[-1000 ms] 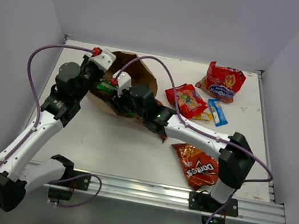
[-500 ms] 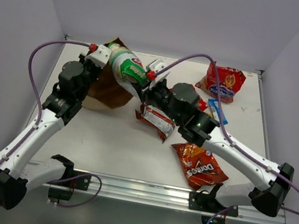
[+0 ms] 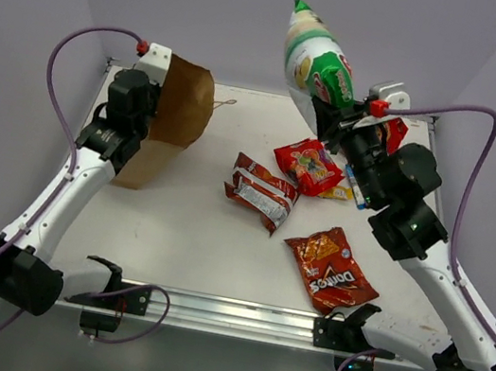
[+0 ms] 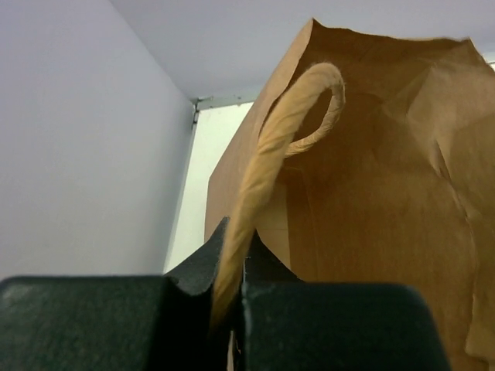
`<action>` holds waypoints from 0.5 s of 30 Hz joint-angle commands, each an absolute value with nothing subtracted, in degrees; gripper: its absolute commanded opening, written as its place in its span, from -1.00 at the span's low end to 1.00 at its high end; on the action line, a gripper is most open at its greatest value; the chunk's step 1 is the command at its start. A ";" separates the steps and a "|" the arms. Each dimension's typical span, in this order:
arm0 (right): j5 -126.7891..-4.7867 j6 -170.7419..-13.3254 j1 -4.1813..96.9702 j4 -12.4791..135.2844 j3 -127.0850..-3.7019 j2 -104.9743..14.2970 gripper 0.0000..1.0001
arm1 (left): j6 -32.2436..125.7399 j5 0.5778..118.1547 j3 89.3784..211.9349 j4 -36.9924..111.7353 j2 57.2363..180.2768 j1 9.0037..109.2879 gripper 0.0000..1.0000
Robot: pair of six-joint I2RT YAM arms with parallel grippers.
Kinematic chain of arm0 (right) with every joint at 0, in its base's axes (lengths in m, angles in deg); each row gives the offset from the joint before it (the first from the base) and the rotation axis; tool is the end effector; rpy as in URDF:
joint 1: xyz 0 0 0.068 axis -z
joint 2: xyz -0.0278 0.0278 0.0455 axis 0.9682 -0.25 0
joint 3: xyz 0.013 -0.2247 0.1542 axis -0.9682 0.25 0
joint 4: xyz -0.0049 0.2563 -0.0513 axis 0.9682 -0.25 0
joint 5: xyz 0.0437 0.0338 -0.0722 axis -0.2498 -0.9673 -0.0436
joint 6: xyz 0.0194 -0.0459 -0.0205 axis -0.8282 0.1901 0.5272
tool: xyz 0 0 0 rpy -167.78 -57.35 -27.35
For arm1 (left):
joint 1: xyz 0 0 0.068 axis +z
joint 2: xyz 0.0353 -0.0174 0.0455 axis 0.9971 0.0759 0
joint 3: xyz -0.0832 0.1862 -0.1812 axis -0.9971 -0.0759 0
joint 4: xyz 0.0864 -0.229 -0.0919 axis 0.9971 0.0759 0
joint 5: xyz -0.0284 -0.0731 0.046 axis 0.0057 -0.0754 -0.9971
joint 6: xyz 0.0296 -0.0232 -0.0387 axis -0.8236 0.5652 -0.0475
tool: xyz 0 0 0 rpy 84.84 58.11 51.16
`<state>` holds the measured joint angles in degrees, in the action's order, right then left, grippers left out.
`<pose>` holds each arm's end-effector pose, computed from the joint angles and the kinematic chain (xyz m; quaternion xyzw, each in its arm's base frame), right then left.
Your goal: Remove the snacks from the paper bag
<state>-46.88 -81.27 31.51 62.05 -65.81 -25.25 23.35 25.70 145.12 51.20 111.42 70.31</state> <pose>0.1616 0.1465 0.4944 -0.1747 0.5845 0.2146 0.7628 0.2657 -0.0570 0.3881 0.0465 0.7750 0.1536 0.6112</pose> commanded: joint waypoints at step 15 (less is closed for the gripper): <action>-28.62 -83.63 39.75 66.49 -83.77 -66.19 -0.92 | 43.25 40.64 154.78 64.00 112.70 84.41 -1.00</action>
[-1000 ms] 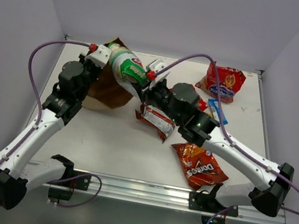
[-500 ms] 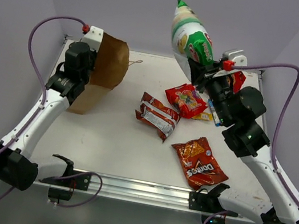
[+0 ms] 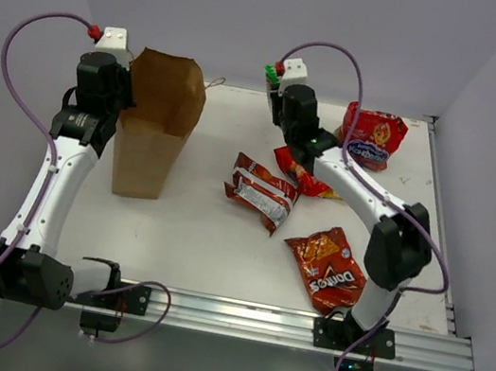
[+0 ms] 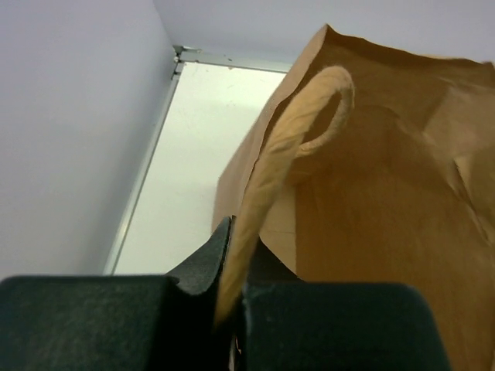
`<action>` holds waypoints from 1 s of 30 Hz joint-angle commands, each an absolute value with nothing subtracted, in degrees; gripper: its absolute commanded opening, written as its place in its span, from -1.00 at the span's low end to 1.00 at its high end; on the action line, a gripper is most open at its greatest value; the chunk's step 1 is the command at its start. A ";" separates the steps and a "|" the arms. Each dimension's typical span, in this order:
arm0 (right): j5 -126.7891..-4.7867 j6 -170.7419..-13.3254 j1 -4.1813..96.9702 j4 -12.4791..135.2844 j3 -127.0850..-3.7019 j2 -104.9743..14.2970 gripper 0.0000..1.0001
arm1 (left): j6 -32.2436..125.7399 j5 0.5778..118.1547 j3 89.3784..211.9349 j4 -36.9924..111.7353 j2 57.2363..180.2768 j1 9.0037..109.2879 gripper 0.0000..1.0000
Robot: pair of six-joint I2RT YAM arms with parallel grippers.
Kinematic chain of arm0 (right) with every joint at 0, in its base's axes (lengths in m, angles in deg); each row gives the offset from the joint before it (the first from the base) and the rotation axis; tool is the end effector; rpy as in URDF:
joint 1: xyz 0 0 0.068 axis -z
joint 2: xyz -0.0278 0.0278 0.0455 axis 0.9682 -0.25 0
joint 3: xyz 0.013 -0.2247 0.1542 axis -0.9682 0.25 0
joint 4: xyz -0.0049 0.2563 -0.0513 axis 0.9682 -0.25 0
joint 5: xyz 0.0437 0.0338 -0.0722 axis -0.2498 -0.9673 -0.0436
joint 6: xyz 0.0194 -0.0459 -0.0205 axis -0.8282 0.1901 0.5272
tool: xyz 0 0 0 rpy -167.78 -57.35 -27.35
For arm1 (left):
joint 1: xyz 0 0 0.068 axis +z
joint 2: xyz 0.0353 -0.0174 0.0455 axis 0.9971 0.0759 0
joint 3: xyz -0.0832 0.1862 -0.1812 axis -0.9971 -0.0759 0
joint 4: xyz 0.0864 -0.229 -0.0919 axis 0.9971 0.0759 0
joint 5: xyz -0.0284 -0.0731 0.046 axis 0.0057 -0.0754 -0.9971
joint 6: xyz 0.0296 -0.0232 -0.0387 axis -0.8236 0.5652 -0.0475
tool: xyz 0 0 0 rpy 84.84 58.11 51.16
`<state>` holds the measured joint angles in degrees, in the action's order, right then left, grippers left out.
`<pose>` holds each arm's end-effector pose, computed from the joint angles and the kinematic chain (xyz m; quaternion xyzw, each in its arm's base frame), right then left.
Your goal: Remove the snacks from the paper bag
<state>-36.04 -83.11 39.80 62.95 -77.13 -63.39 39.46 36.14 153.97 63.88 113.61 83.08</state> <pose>0.3480 0.2338 0.3629 -0.1295 0.7550 0.0394 0.6416 0.2720 -0.0030 0.4084 -0.0877 0.8069 0.0716 0.5798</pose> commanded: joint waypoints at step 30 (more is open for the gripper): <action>-46.29 -98.93 37.20 44.07 -71.24 -34.76 0.98 | 43.79 41.01 153.63 59.60 113.50 90.39 0.09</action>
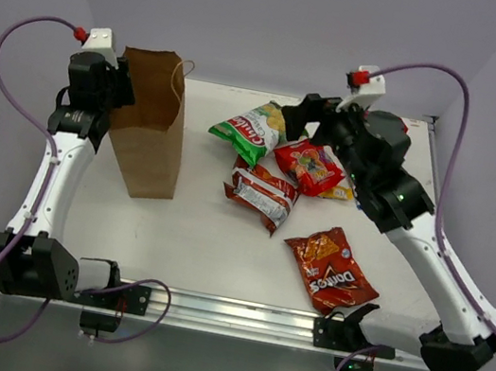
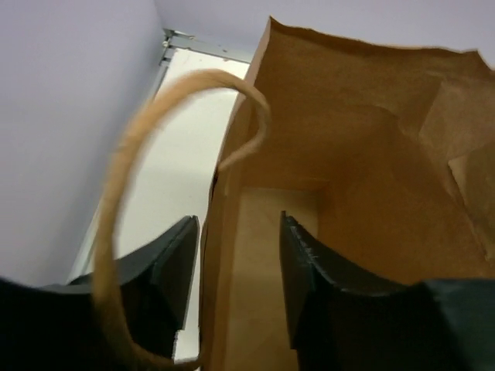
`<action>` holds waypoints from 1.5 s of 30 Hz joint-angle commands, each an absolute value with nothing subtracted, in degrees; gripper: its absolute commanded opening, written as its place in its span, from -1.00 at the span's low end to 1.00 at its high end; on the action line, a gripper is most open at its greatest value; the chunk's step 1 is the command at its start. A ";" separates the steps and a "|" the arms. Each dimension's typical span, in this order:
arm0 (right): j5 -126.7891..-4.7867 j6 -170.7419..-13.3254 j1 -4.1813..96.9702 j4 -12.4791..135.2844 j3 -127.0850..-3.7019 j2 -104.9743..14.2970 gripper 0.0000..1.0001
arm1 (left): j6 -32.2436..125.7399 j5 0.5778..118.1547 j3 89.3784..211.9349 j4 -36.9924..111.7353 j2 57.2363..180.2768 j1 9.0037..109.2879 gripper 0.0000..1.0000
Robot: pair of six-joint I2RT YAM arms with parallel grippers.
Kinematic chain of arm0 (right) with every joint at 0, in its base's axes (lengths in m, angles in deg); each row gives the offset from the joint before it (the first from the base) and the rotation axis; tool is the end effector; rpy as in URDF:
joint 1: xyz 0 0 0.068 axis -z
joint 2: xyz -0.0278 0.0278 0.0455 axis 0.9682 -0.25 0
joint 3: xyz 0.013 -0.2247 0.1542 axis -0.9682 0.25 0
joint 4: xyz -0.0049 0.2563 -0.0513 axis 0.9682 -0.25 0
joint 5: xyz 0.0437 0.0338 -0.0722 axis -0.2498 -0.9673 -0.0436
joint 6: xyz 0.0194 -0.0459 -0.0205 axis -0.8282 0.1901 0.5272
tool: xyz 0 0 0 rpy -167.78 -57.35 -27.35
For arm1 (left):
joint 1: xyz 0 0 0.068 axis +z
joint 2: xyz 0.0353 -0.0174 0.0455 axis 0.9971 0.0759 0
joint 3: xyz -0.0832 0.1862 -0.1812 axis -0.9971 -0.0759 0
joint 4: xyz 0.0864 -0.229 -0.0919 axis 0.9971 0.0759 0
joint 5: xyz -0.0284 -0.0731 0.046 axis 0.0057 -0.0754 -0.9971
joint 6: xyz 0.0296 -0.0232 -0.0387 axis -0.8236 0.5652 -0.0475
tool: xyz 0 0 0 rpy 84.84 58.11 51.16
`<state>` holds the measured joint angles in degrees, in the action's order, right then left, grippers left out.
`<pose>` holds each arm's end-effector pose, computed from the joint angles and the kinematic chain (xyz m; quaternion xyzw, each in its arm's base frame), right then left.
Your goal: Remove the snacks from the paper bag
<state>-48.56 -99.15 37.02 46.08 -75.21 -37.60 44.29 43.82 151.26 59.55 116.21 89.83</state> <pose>0.2229 0.1697 0.4693 -0.0990 0.7231 0.2460 0.6378 0.2889 0.0256 0.3877 -0.1310 0.8086 0.0274 0.5730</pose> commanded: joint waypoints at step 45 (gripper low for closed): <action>-22.99 -86.10 37.29 32.91 -53.30 19.93 0.98 | 41.67 35.63 149.77 74.10 74.37 74.66 1.00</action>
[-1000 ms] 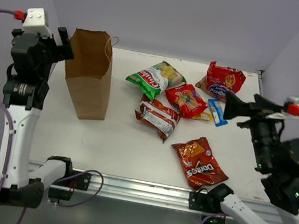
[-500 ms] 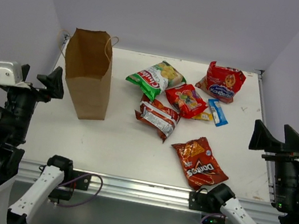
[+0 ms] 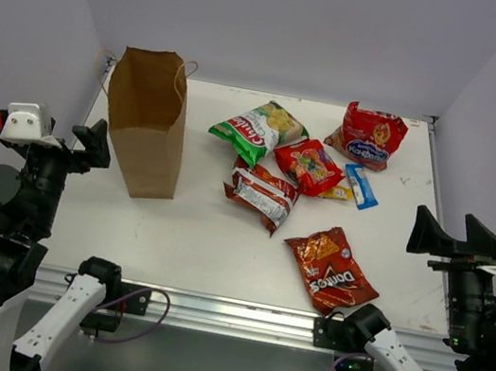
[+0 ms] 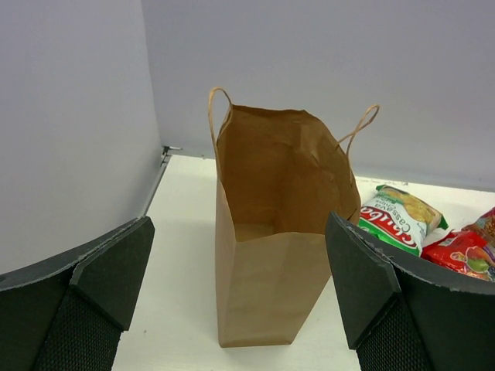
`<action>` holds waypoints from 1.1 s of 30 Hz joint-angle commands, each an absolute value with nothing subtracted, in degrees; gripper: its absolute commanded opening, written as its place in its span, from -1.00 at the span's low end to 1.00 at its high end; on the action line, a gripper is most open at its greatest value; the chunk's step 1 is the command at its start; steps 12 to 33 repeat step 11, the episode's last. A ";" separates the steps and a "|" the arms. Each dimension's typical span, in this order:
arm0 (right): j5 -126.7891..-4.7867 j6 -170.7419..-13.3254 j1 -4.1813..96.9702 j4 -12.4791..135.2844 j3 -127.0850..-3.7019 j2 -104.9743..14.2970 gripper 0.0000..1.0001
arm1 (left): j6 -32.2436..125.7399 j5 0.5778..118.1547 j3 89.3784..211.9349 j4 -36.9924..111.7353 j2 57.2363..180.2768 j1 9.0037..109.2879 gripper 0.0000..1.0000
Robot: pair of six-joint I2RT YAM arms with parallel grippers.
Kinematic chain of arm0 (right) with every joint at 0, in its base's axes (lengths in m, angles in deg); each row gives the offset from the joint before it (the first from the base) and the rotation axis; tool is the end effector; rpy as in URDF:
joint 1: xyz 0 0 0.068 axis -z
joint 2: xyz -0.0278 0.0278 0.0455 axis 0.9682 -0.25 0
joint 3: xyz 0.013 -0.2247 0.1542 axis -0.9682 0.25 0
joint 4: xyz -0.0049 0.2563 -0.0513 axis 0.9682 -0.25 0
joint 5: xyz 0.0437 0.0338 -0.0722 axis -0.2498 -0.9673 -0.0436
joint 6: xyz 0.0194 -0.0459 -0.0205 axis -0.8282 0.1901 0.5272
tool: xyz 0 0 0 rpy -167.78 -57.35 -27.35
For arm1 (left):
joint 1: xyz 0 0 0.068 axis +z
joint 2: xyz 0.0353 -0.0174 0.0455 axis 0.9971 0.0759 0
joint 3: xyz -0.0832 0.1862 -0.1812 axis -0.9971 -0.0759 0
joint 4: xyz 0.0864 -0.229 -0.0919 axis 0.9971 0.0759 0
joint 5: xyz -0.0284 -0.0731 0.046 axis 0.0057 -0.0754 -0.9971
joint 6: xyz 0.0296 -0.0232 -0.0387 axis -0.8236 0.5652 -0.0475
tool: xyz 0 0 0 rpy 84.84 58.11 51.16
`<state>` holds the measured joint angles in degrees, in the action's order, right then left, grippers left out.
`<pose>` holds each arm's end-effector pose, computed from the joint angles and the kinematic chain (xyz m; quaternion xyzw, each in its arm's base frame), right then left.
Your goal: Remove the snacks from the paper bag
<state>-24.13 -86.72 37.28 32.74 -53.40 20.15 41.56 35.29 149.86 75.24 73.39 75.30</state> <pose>-0.0012 -0.0263 0.4401 0.0503 0.6033 0.1041 0.7891 0.0446 0.0017 0.4631 -0.0789 0.6687 -0.0153 0.7392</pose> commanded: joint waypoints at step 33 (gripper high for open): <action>-25.54 -86.89 37.38 33.96 -52.78 17.55 0.98 | 41.76 36.86 147.22 72.52 75.43 74.48 1.00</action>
